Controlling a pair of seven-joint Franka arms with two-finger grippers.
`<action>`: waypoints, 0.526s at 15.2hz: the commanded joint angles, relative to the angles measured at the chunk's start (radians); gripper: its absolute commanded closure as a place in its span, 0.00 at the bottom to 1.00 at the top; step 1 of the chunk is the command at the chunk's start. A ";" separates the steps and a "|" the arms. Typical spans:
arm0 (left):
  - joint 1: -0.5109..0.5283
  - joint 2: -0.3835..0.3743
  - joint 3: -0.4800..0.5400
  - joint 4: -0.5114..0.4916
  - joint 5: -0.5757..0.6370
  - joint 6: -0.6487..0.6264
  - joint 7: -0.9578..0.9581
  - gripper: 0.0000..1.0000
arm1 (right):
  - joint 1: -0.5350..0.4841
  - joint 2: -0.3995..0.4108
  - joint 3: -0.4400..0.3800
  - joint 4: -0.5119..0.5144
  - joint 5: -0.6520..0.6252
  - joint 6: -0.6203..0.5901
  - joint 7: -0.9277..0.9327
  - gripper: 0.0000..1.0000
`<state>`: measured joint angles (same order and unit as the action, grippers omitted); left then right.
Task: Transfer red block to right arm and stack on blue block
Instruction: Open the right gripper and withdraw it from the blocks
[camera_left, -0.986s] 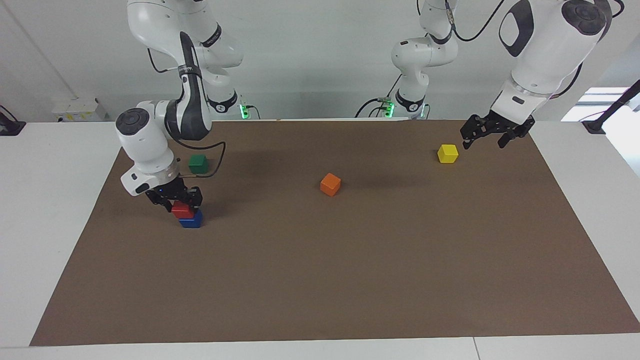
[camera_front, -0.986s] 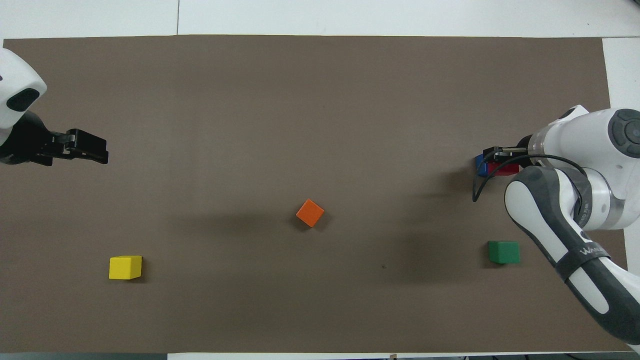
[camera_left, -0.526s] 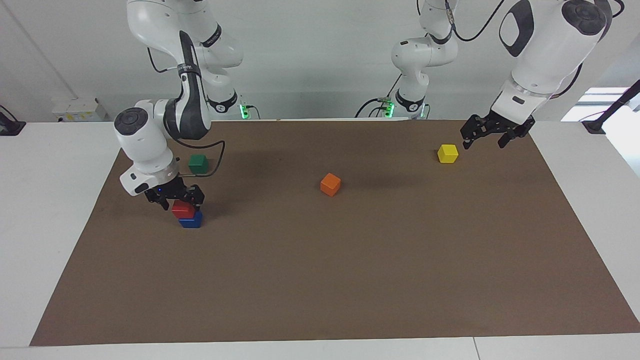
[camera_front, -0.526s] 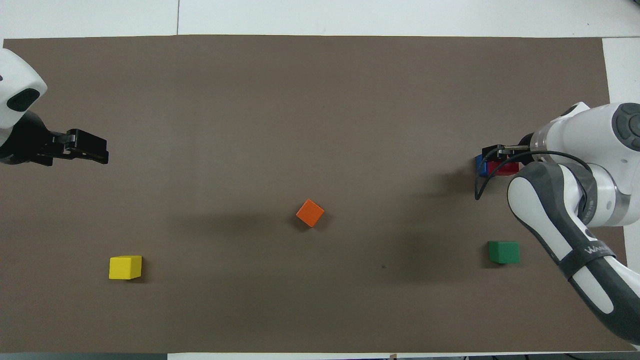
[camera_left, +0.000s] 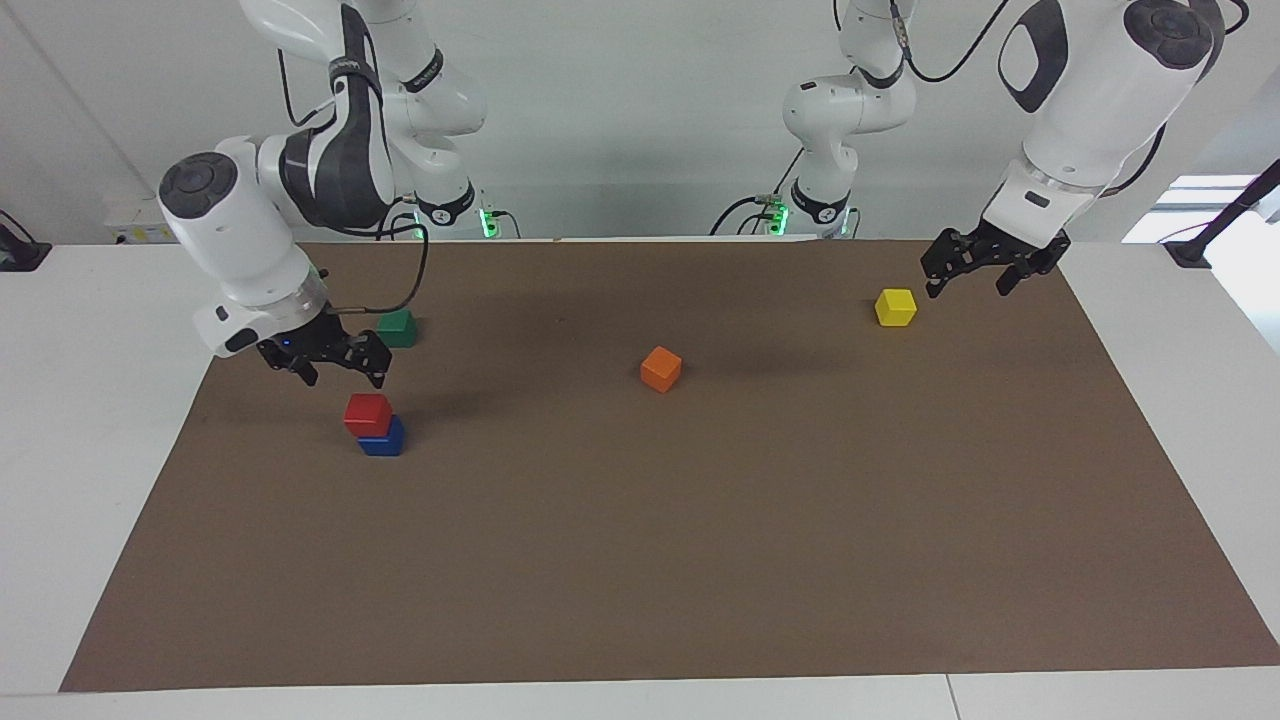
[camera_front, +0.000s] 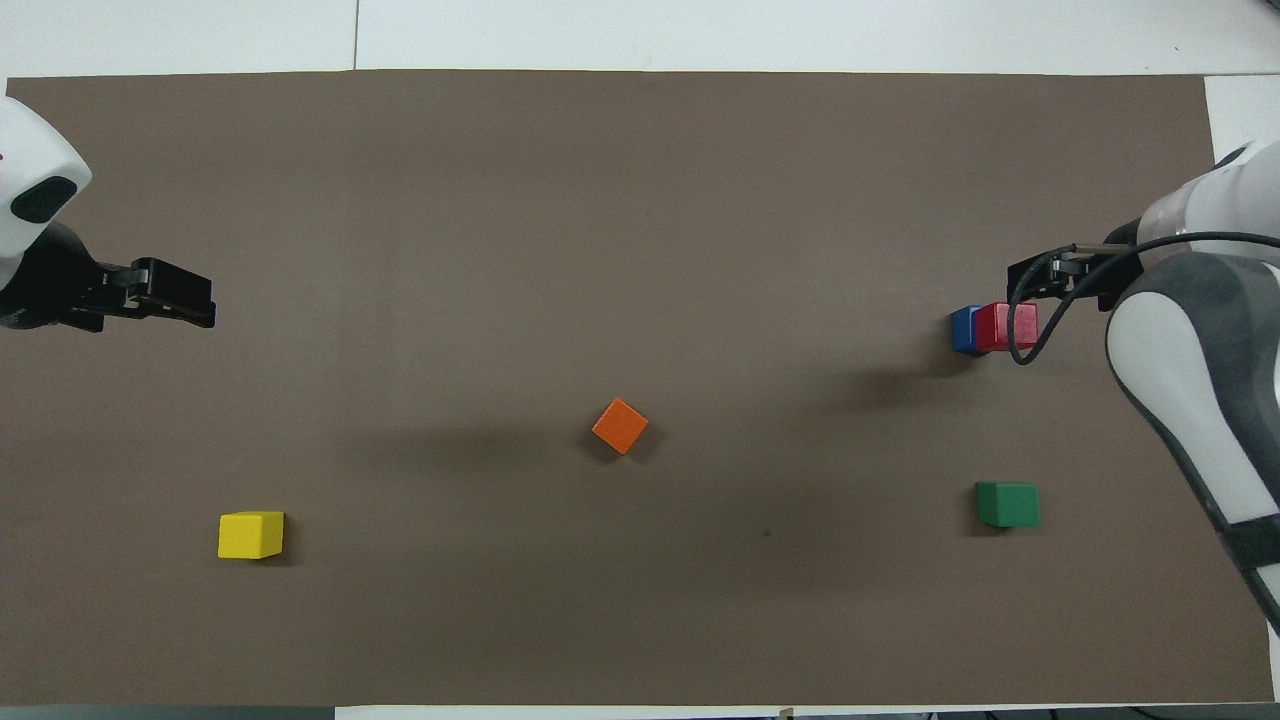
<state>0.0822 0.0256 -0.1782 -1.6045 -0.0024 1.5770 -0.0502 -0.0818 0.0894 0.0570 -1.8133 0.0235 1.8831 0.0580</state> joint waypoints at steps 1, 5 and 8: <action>-0.007 -0.021 0.005 -0.017 0.019 -0.008 -0.013 0.00 | -0.009 -0.043 0.006 0.034 0.021 -0.079 -0.064 0.00; -0.005 -0.021 0.005 -0.017 0.019 -0.008 -0.013 0.00 | -0.016 -0.106 0.001 0.051 0.007 -0.176 -0.174 0.00; -0.007 -0.021 0.005 -0.017 0.019 -0.008 -0.013 0.00 | -0.044 -0.105 -0.006 0.065 0.007 -0.197 -0.251 0.00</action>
<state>0.0822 0.0256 -0.1783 -1.6045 -0.0024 1.5769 -0.0502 -0.0912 -0.0215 0.0485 -1.7611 0.0249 1.7030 -0.1181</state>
